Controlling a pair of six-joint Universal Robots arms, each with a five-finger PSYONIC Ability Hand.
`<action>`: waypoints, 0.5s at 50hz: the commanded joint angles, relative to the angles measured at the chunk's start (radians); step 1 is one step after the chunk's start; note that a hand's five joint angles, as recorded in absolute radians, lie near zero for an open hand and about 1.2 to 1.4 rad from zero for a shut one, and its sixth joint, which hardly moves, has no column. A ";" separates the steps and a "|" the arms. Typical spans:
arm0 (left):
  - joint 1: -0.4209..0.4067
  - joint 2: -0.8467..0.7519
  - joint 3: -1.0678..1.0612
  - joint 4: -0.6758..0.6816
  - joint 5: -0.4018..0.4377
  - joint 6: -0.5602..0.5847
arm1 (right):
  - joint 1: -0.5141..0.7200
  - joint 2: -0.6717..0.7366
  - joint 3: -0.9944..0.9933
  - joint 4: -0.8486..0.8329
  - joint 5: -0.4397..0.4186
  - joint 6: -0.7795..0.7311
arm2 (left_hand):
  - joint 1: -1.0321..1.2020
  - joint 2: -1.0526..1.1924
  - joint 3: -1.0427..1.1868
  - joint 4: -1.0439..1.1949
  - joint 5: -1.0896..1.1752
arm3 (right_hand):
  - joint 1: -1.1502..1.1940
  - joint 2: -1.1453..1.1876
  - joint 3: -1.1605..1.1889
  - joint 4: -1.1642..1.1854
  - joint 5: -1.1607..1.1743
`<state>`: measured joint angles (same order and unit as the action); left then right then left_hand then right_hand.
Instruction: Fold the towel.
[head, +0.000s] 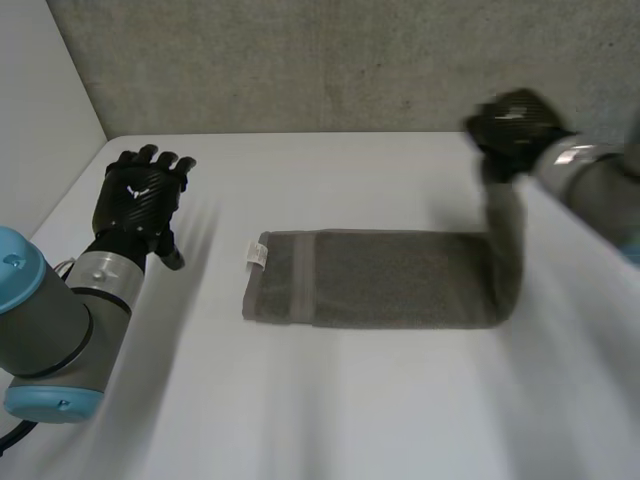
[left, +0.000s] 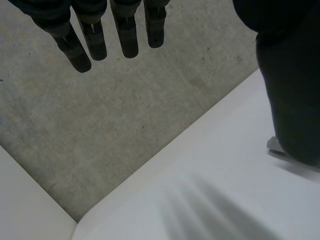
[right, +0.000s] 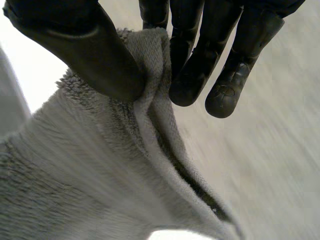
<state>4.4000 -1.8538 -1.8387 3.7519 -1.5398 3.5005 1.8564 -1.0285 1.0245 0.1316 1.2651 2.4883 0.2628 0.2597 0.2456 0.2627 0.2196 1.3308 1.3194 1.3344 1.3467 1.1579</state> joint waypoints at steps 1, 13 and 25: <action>-0.017 -0.007 -0.008 0.002 -0.003 0.002 | 0.335 0.122 -0.020 -0.053 0.008 -0.011 | -0.082 -0.078 -0.064 -0.081 -0.213 | 0.065 0.077 0.062 0.050 0.064; -0.017 -0.022 -0.014 0.003 -0.002 0.003 | 0.452 0.255 -0.023 -0.090 0.097 0.003 | -0.085 -0.081 -0.067 -0.084 -0.216 | -1.058 -1.047 -1.061 -1.074 -1.060; -0.057 -0.016 -0.005 0.006 0.000 0.000 | 0.224 0.003 0.256 -0.096 0.139 0.227 | -0.082 -0.078 -0.064 -0.082 -0.213 | -1.156 -1.145 -1.160 -1.172 -1.158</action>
<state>4.3755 -1.8757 -1.8506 3.7579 -1.5402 3.5021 2.2278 -0.8922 1.0973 0.0478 1.4297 2.5869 0.2597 0.2595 0.2447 0.2627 0.2193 0.2487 0.2526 0.2510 0.2590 0.0582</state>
